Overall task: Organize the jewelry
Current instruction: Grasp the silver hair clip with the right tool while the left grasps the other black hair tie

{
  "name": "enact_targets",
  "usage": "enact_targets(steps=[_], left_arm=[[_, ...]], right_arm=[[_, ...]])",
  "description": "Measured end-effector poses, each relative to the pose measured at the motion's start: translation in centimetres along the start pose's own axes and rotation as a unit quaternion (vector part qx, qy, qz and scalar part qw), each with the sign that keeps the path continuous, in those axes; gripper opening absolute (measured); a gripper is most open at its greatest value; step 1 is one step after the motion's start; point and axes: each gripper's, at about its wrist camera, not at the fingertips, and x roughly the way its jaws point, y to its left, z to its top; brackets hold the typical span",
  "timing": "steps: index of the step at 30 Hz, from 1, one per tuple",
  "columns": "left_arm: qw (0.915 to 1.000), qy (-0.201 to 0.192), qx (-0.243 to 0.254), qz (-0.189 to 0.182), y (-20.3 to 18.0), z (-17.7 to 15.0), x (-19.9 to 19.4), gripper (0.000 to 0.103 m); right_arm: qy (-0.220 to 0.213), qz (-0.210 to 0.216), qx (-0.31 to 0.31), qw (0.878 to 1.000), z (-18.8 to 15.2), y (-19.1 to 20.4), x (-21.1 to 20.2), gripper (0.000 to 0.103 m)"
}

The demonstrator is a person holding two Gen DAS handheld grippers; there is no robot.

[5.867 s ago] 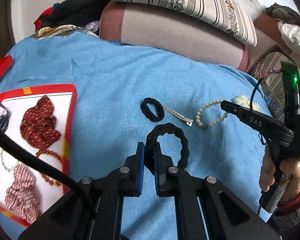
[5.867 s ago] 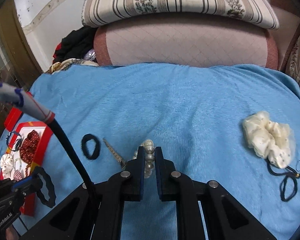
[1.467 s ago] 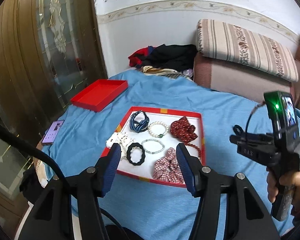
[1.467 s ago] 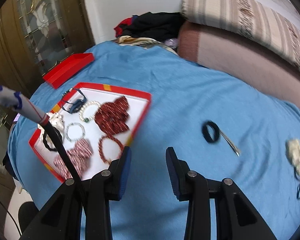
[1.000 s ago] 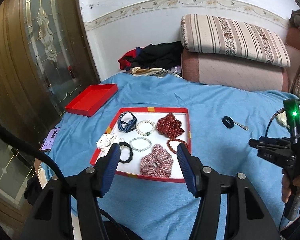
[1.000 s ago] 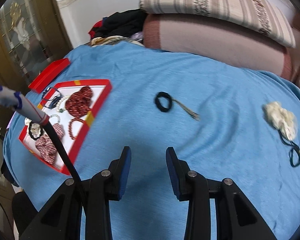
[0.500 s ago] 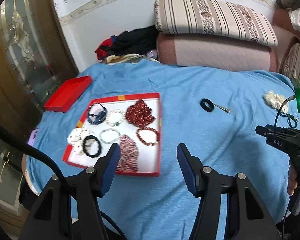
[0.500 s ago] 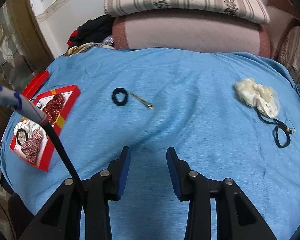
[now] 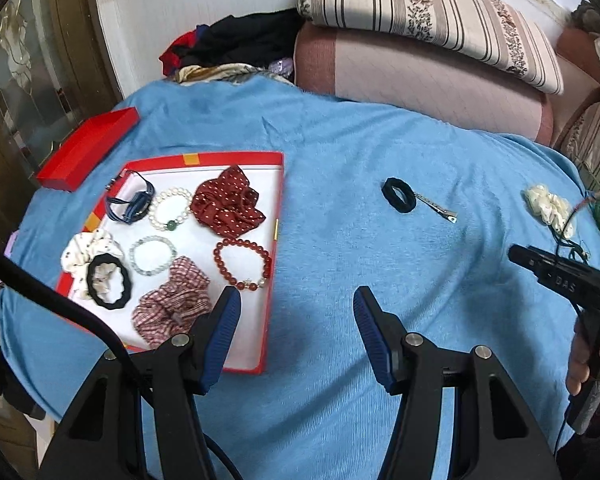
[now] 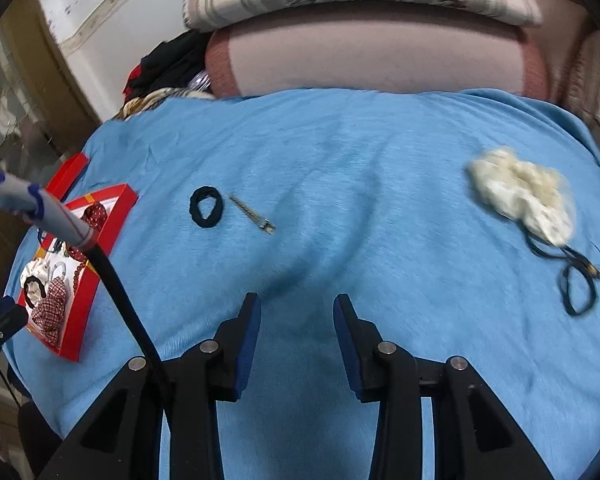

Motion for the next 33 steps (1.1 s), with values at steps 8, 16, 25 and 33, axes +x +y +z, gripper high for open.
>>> enact_targets(steps=[8, 16, 25, 33], left_arm=[[0.9994, 0.023, -0.015, -0.019, -0.3, 1.4, 4.3, 0.058], [0.9990, 0.028, -0.017, -0.031, -1.1, 4.0, 7.7, 0.058], [0.9977, 0.039, -0.018, -0.052, -2.6, 6.2, 11.0, 0.057], [0.9938, 0.052, 0.011, -0.098, -6.1, 8.7, 14.9, 0.057]], right_arm=[[0.017, 0.028, -0.050, 0.998, 4.6, 2.3, 5.5, 0.041], [0.044, 0.027, -0.086, 0.995, 5.7, 3.1, 9.7, 0.041], [0.041, 0.013, -0.099, 0.994, 6.0, 3.4, 10.7, 0.011], [0.024, 0.012, -0.045, 0.999, 5.3, 0.2, 8.4, 0.010]])
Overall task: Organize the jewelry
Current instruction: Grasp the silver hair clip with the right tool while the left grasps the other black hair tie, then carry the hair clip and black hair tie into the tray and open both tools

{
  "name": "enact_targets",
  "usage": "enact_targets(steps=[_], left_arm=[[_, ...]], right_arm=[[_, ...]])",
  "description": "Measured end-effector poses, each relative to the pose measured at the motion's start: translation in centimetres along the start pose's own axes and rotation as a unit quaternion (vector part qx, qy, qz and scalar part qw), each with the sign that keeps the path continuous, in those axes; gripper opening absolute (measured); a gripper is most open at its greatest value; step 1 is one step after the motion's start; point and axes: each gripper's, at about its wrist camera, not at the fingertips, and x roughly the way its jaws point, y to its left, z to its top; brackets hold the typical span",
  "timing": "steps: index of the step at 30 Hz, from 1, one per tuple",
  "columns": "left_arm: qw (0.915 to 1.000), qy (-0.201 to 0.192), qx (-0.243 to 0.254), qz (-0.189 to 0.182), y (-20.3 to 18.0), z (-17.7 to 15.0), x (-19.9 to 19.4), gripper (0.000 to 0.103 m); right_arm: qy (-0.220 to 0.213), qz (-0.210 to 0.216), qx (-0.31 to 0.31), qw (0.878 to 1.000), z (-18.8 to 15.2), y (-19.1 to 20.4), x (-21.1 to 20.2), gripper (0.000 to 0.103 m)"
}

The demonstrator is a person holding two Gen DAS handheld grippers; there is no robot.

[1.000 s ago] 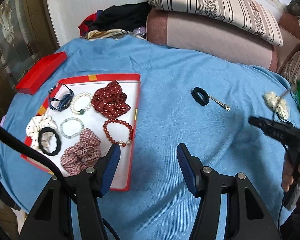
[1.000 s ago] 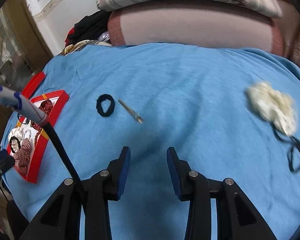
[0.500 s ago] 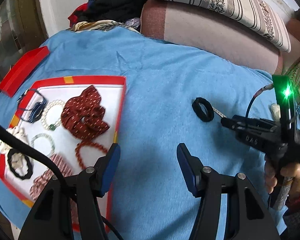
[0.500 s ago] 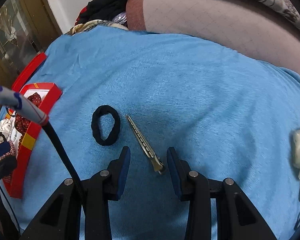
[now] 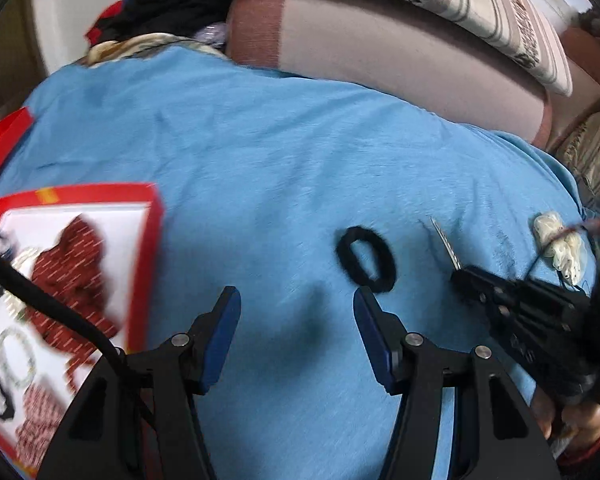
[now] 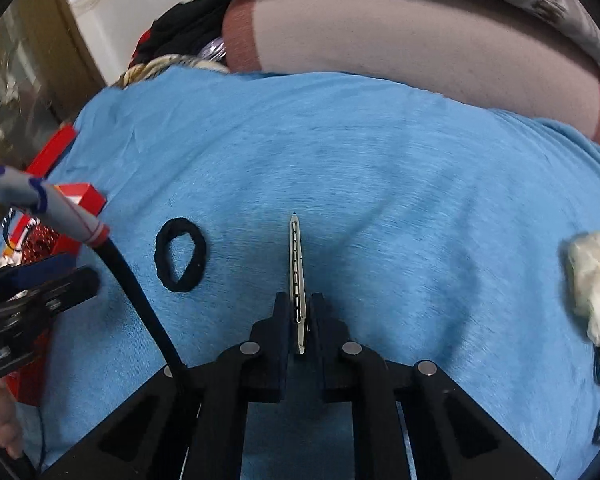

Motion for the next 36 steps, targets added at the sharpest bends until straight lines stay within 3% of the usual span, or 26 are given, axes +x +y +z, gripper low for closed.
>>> enact_targets(steps=[4, 8, 9, 10, 11, 12, 16, 25, 36], left_arm=[[0.9993, 0.017, 0.005, -0.033, -0.4, 1.4, 2.5, 0.056], [0.9993, 0.010, 0.018, -0.032, -1.1, 2.4, 3.7, 0.054], [0.9992, 0.011, 0.022, -0.031, -1.3, 2.6, 4.0, 0.043], [0.9992, 0.016, 0.027, -0.027, -1.6, 2.7, 4.3, 0.021], [0.9989, 0.024, 0.031, -0.024, -1.9, 2.7, 4.7, 0.007], [0.9985, 0.035, 0.035, -0.025, -2.2, 2.6, 5.1, 0.005], [0.9985, 0.024, 0.044, -0.019, -2.8, 1.5, 4.1, 0.004], [0.9991, -0.015, 0.031, -0.025, -1.4, -0.9, -3.0, 0.004], [0.9981, -0.059, 0.017, 0.000, 0.0, -6.0, -10.4, 0.004]], right_arm=[[-0.002, 0.006, 0.011, 1.000, -0.5, -0.5, -0.5, 0.010], [-0.001, 0.012, 0.022, 1.000, -0.7, -0.9, -0.4, 0.010], [-0.001, 0.011, 0.023, 1.000, -0.8, -0.9, -0.4, 0.010], [0.000, 0.009, 0.024, 1.000, -0.9, -0.9, -0.3, 0.010], [0.000, 0.006, 0.025, 1.000, -1.0, -0.8, -0.2, 0.011], [0.000, 0.004, 0.025, 1.000, -1.0, -0.8, -0.2, 0.011], [-0.004, 0.002, 0.031, 1.000, -0.9, -0.6, -0.9, 0.010], [-0.023, 0.000, 0.041, 0.999, -1.9, -0.1, -4.5, 0.010], [-0.032, 0.010, 0.016, 0.999, -3.9, 3.5, -8.6, 0.010]])
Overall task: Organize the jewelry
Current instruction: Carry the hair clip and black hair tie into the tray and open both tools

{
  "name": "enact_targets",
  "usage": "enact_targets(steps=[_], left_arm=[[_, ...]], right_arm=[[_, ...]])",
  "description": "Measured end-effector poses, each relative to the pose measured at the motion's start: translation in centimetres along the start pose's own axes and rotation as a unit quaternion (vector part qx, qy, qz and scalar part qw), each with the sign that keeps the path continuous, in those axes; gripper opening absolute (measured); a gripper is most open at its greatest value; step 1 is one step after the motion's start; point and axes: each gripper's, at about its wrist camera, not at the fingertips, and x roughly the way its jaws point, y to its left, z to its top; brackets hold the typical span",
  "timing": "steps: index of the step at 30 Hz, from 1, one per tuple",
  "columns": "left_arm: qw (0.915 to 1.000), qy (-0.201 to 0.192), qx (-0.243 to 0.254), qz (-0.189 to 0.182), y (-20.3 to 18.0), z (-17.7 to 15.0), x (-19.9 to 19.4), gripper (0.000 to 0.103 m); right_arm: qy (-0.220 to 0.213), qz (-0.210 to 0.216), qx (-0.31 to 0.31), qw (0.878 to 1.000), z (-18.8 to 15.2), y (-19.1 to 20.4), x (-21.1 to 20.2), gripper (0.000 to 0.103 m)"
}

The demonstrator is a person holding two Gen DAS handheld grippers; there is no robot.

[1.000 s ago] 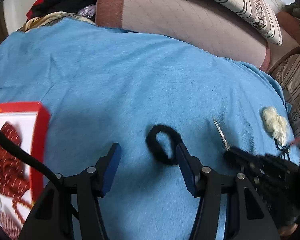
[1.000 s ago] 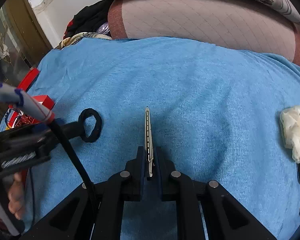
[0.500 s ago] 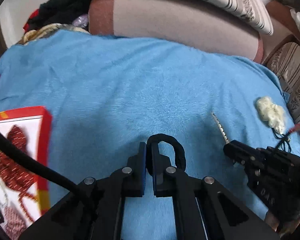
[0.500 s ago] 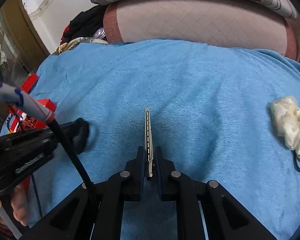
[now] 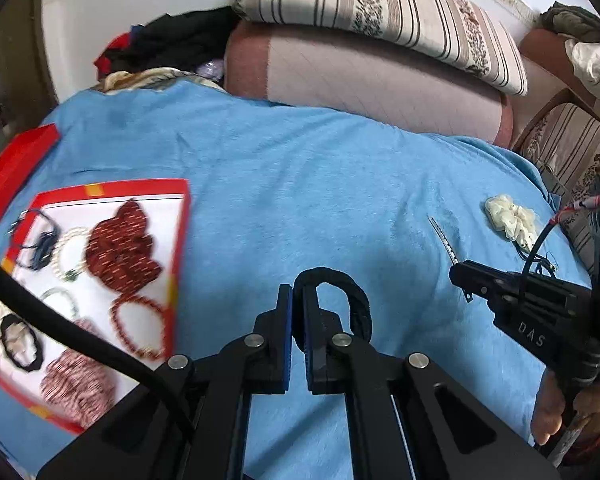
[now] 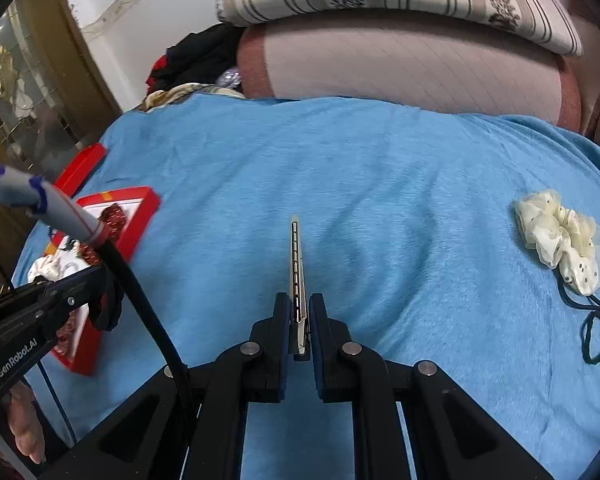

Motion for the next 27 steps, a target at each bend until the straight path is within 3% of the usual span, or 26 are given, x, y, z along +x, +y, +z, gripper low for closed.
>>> enact_targets(steps=[13, 27], left_arm=[[0.9980, -0.032, -0.047, 0.028, 5.9, -3.1, -6.2, 0.004], [0.9938, -0.048, -0.090, 0.043, 12.1, -4.9, -9.3, 0.004]], right_arm=[[-0.002, 0.032, -0.041, 0.999, -1.4, 7.5, -1.7, 0.010], [0.005, 0.070, -0.086, 0.994, -2.1, 14.6, -1.3, 0.010]])
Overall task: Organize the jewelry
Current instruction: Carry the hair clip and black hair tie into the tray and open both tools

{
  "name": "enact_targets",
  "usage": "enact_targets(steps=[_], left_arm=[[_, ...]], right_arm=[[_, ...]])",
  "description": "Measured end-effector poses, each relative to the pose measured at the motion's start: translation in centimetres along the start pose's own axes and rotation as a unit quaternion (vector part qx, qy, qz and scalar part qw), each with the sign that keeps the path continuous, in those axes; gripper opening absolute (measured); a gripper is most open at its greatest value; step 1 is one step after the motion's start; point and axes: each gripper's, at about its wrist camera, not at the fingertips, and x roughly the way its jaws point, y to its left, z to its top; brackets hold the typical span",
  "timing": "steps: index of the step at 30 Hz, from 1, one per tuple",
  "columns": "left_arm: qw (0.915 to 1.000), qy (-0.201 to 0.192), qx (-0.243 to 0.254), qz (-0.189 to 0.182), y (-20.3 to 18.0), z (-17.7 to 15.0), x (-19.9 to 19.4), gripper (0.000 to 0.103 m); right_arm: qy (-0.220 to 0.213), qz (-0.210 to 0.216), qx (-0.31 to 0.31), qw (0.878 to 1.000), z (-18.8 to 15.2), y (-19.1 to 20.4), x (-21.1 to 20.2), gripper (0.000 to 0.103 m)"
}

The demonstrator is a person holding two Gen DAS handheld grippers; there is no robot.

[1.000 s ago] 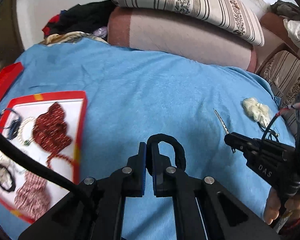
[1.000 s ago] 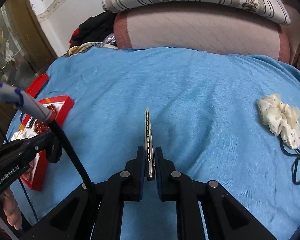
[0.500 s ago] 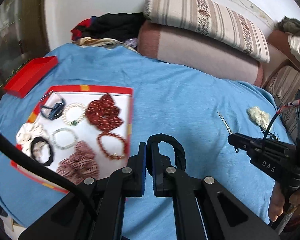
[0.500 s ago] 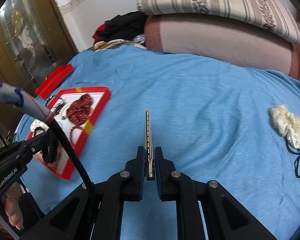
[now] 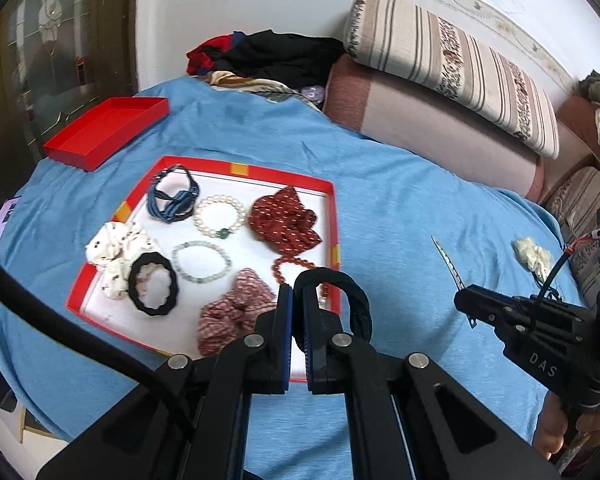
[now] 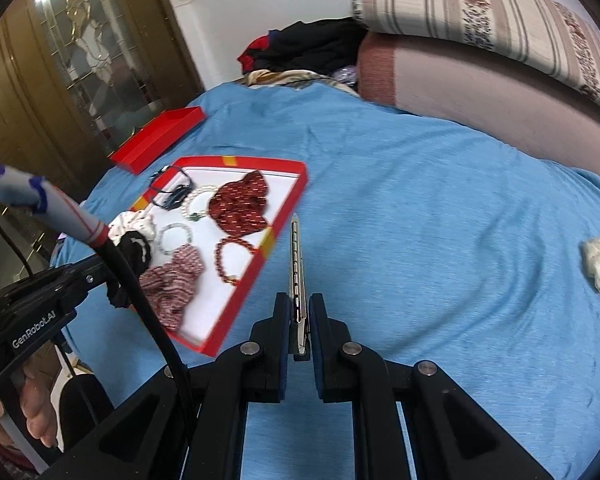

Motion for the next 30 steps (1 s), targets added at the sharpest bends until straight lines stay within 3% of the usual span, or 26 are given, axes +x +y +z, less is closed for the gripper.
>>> enact_targets(steps=[12, 30], left_arm=[[0.9993, 0.001, -0.035, -0.010, 3.9, 0.9, 0.3, 0.004], [0.9994, 0.005, -0.011, 0.033, 5.2, 3.8, 3.7, 0.004]], right_arm=[[0.010, 0.058, -0.007, 0.998, 1.0, 4.0, 2.2, 0.010], [0.051, 0.070, -0.027, 0.996, 2.5, 6.5, 7.6, 0.011]])
